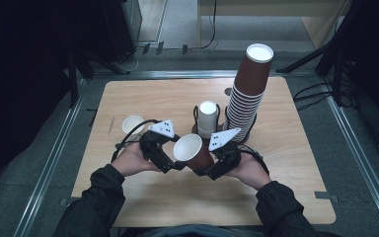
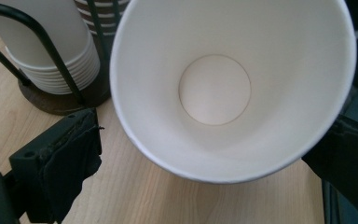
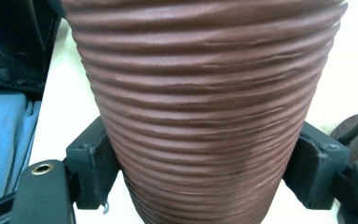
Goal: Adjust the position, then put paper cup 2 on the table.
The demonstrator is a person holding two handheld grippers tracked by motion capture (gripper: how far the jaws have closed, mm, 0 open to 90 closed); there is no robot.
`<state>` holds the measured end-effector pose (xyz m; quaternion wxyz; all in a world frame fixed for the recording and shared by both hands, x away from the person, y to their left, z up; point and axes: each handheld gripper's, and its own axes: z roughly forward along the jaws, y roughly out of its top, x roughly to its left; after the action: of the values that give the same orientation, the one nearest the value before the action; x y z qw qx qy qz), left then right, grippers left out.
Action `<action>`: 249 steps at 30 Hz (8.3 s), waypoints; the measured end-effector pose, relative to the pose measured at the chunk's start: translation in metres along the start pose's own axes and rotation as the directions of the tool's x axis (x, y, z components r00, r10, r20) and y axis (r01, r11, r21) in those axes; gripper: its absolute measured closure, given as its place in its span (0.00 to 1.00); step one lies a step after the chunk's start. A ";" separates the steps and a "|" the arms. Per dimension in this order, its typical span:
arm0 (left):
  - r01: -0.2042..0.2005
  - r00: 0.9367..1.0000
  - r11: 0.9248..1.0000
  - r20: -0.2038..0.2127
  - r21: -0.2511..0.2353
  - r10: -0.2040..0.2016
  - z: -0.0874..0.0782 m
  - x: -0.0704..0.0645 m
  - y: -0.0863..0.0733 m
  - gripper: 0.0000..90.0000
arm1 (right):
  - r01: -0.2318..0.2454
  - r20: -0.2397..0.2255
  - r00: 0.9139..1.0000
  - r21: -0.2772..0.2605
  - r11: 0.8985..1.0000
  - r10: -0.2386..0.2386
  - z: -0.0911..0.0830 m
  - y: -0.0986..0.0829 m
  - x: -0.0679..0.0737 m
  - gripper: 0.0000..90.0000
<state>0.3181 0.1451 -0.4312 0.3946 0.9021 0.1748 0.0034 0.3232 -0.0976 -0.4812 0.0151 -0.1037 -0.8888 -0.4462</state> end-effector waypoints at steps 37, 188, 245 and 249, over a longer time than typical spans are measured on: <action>0.100 0.994 0.977 0.052 -0.190 -0.092 0.014 -0.003 0.008 0.10 | -0.049 -0.037 0.998 -0.081 0.995 0.047 -0.002 0.002 -0.002 0.23; 0.191 0.959 0.981 -0.209 -0.028 -0.192 -0.071 0.039 -0.102 0.00 | -0.142 0.154 0.978 -0.019 0.990 0.143 -0.035 -0.015 -0.023 0.22; 0.196 0.965 0.980 -0.184 0.030 -0.188 -0.007 0.010 -0.002 0.00 | -0.170 0.182 0.969 -0.009 0.985 0.168 -0.046 -0.030 -0.010 0.24; 0.188 0.965 0.982 -0.191 0.027 -0.180 0.000 0.007 0.002 0.00 | -0.169 0.182 0.969 -0.008 0.986 0.168 -0.046 -0.030 -0.009 0.24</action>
<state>0.3249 0.1462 -0.4309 0.3544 0.8863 0.2941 0.0477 0.3232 -0.1537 -0.4784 -0.0281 -0.2191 -0.8760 -0.4287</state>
